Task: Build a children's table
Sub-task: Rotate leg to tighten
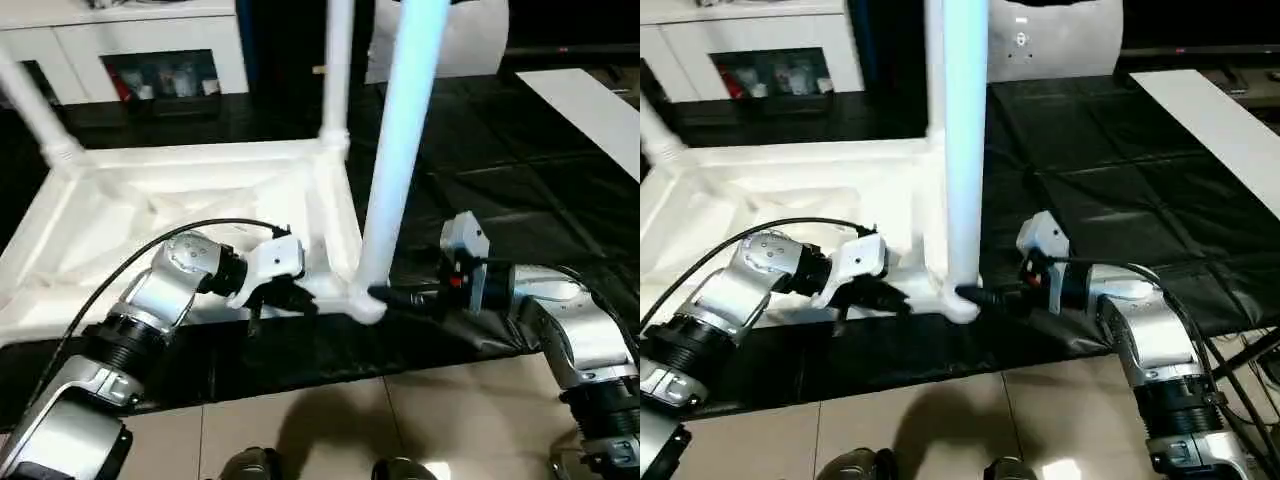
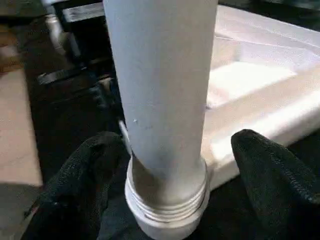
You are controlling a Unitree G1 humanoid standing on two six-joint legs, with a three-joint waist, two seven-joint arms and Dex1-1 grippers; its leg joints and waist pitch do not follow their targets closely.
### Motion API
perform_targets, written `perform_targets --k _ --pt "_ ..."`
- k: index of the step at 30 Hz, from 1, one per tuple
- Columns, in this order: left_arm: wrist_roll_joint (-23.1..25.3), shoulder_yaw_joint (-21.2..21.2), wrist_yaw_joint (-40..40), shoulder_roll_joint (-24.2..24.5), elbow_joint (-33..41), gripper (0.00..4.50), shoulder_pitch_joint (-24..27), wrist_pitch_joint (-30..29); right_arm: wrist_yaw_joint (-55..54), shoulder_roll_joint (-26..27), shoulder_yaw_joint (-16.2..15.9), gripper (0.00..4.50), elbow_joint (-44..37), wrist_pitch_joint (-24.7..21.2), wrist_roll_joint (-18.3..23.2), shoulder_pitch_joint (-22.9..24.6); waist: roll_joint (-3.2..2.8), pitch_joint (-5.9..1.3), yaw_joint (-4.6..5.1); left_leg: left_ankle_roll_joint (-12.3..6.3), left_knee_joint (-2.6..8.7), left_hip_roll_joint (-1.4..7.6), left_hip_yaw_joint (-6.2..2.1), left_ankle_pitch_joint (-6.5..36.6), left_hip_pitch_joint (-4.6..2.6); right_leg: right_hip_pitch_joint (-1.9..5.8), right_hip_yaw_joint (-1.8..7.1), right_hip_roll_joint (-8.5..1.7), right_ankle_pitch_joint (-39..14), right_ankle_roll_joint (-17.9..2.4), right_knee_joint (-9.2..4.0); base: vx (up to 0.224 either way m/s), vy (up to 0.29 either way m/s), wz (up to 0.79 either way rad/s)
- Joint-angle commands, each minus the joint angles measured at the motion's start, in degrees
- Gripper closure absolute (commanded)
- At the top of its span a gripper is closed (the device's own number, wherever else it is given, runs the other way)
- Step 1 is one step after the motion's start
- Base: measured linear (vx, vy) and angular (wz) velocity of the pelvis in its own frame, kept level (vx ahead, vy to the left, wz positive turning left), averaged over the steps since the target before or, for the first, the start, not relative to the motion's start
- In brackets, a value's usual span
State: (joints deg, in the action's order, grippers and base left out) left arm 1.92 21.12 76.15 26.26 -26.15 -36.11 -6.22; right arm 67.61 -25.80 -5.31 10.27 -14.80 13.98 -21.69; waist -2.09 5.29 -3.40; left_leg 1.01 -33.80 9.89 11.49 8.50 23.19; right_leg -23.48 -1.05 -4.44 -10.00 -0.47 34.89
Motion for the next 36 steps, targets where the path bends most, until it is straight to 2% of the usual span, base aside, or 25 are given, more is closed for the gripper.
perform_targets --k 1,4,5,12,19,26,27,29,30,36 --pt "-0.7 2.1 5.5 1.0 2.3 4.5 -0.9 3.4 5.3 -1.8 -1.8 0.94 2.0 2.3 0.7 -1.6 0.5 -4.54 0.29 -1.11 4.02 3.09 -1.4 18.9 -2.44 1.78 1.57 -3.34 -17.8 -13.0 -4.7 0.0 0.0 0.0" --pt "-0.4 2.6 6.5 1.4 2.0 4.5 -1.0 4.2 6.9 -2.0 -2.3 1.12 2.6 2.5 0.9 -2.0 0.55 -4.46 0.21 -1.26 4.03 3.15 -1.37 18.4 -2.35 1.77 1.67 -3.36 -18.7 -12.6 -4.74 0.0 0.0 0.0" --pt "-0.2 3.0 7.4 1.7 1.8 4.5 -1.2 5.1 8.2 -2.2 -2.8 1.33 3.1 2.9 1.1 -2.4 0.53 -4.53 0.16 -1.32 4.02 3.16 -1.38 18.3 -2.4 1.71 1.62 -3.33 -18.5 -12.7 -4.68 0.0 0.0 0.0" --pt "-0.3 3.9 10.0 2.2 1.3 4.5 -1.7 7.1 12.5 -2.0 -4.8 1.85 5.6 4.3 1.3 -4.3 0.64 -4.5 0.16 -1.44 4.04 3.2 -1.33 17.9 -2.3 1.74 1.61 -3.32 -17.6 -13.4 -4.55 0.0 0.0 0.0" --pt "-0.3 4.1 10.7 2.1 0.6 4.5 -2.1 7.9 15.1 -1.9 -5.4 2.51 5.2 3.1 2.6 -4.5 0.64 -4.52 0.1 -1.76 4.02 3.2 -1.35 17.3 -2.26 1.8 1.58 -3.29 -17.6 -13.4 -4.53 0.0 0.0 0.0" --pt "-0.4 4.0 11.1 1.9 0.2 4.5 -2.3 8.0 16.4 -2.0 -6.3 2.6 4.9 2.4 3.1 -3.9 0.63 -4.43 0.1 -1.29 4.08 3.21 -1.35 18.5 -2.38 1.7 1.6 -3.33 -19.2 -13.2 -4.68 0.0 0.0 0.0" --pt "-0.5 3.9 10.9 1.8 0.1 4.5 -2.2 7.6 16.6 -2.0 -6.4 2.6 4.6 2.0 3.4 -3.6 0.43 -4.45 0.03 -1.17 4.12 3.23 -1.4 18.6 -2.43 1.7 1.59 -3.35 -19.5 -13.2 -4.68 0.0 0.0 0.0" --pt "-0.7 3.8 10.7 1.7 0.0 4.5 -2.2 7.3 16.6 -1.9 -6.4 2.6 4.4 1.8 3.6 -3.4 0.54 -4.44 0.08 -0.98 4.16 3.22 -1.39 18.9 -2.43 1.66 1.59 -3.29 -19.5 -13.2 -4.69 0.0 0.0 0.0" --pt "-0.9 3.5 10.2 1.6 0.1 4.5 -2.1 6.6 16.5 -1.8 -6.4 2.6 4.0 1.4 3.9 -3.1 0.38 -4.45 0.07 -0.82 4.17 3.24 -1.39 19.1 -2.48 1.65 1.61 -3.31 -19.4 -13.3 -4.7 0.0 0.0 0.0" --pt "-2.2 1.9 8.0 0.0 1.2 4.5 -2.0 2.7 13.8 -0.4 -5.1 2.6 1.2 -1.2 5.8 -0.9 0.47 -4.54 -0.12 -1.33 4.14 3.23 -1.33 18.0 -2.35 1.79 1.62 -3.29 -17.7 -13.7 -4.55 0.0 0.0 0.0"
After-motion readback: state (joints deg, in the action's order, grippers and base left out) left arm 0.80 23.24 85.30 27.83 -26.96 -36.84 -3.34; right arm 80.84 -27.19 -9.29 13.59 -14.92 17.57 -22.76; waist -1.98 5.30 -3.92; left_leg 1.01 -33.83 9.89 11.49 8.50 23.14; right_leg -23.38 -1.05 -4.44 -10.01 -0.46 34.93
